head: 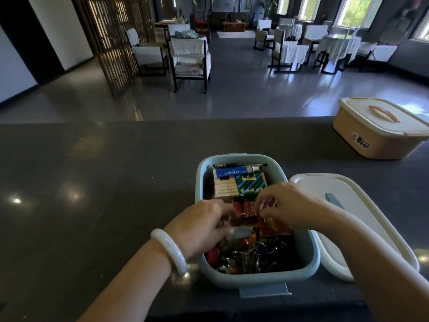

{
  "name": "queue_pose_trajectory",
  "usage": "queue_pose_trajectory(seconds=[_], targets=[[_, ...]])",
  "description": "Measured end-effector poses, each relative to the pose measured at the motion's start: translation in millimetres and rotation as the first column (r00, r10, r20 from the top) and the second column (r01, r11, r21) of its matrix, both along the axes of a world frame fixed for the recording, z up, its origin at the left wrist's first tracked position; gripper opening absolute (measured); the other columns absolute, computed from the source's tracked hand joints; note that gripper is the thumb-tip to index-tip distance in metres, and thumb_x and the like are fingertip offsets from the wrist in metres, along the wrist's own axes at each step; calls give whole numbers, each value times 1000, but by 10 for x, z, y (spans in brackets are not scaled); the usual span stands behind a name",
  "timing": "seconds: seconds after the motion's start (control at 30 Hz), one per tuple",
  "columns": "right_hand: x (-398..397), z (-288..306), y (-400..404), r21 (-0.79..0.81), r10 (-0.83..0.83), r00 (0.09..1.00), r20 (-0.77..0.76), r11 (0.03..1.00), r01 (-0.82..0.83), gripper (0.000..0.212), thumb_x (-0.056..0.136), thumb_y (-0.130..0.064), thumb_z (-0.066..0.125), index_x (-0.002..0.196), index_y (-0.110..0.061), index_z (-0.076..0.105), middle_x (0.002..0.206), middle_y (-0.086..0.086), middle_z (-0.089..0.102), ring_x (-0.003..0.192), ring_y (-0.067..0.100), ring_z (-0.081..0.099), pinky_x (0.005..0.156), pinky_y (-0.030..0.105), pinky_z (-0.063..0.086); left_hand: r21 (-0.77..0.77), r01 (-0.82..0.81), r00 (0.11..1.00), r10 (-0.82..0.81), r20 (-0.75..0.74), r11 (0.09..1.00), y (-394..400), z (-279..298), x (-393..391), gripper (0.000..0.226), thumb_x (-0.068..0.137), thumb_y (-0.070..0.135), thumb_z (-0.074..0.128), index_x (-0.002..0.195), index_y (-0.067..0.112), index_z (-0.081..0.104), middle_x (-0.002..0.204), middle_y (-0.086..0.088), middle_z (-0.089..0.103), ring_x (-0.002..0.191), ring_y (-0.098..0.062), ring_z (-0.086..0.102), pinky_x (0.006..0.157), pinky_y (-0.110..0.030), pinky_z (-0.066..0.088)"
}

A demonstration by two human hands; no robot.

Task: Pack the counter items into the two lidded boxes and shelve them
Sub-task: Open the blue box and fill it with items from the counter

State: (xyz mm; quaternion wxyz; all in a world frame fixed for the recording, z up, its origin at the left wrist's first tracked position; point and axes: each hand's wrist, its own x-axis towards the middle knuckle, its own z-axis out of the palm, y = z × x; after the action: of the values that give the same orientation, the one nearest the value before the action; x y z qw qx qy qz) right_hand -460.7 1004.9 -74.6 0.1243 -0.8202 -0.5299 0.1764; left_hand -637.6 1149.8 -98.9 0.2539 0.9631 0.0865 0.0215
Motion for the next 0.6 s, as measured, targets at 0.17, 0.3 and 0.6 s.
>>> queue_pose_trajectory(seconds=[0.17,0.3,0.6], targets=[[-92,85,497,102,28,992,123,994,-41,11,87,-29,62,95,-33,69,95,-15,58,96,5,50,79,21,35,124,-147,983,132,126,981,324,140,-164,27,90,32,61,117,37,59,103,28,43,96,17,40,81,-9,39],[-266,134,1065,125,156,959,239,974,-189,25,90,-30,59,115,-30,62,118,-8,59,117,16,49,99,33,37,412,-366,928,360,95,834,657,165,-445,39,93,36,56,130,29,48,125,7,46,116,-13,47,99,-33,42],[-1270,90,2568,-25,514,791,330,843,-538,39,91,-37,59,125,-18,52,126,3,50,119,25,45,102,41,37,639,-541,686,726,-40,547,1452,225,-1579,44,94,39,53,134,22,43,134,-3,39,124,-27,40,107,-44,29]])
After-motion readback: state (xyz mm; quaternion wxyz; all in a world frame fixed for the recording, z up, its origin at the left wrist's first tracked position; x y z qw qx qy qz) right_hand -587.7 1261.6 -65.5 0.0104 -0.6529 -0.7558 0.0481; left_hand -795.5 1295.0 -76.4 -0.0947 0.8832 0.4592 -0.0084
